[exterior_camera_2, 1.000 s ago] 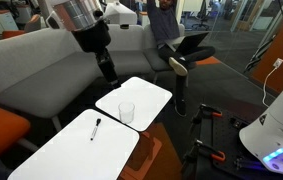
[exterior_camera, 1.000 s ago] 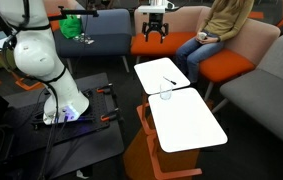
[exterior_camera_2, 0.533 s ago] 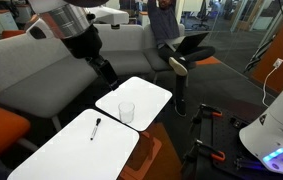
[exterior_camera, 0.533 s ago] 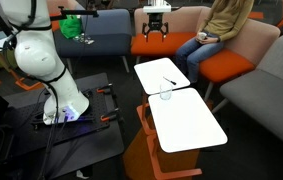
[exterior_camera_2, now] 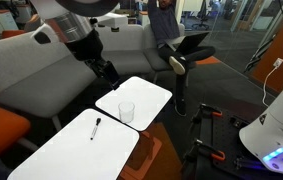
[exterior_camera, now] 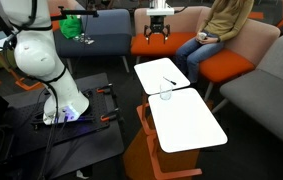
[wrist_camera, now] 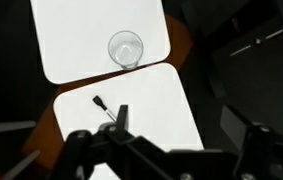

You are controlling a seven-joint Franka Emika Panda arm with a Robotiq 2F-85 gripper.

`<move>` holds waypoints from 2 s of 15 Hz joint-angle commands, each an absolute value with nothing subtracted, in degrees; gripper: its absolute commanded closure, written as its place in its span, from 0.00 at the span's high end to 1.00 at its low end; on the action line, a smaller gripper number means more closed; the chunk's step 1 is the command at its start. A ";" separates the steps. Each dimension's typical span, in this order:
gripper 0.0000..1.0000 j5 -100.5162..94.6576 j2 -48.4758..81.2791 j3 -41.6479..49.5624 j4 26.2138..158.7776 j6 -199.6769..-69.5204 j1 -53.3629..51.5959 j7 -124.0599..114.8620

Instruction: Put the marker in the glass

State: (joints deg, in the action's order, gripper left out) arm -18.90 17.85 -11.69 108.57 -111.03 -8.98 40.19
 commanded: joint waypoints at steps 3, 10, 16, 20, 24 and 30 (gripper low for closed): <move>1.00 -23.52 24.72 -11.23 110.85 -125.62 -5.35 56.15; 1.00 -29.93 38.17 -11.16 105.62 -139.79 -3.85 73.02; 1.00 -24.02 49.56 -16.04 96.97 -145.98 2.06 96.83; 1.00 -16.92 55.38 -19.16 91.79 -143.45 4.17 106.97; 1.00 -13.55 58.09 -18.35 89.97 -143.20 3.61 108.44; 0.96 -12.43 59.31 -15.97 89.06 -142.73 2.53 105.24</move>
State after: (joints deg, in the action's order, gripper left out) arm -14.06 58.56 -16.95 90.94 -144.87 3.17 106.34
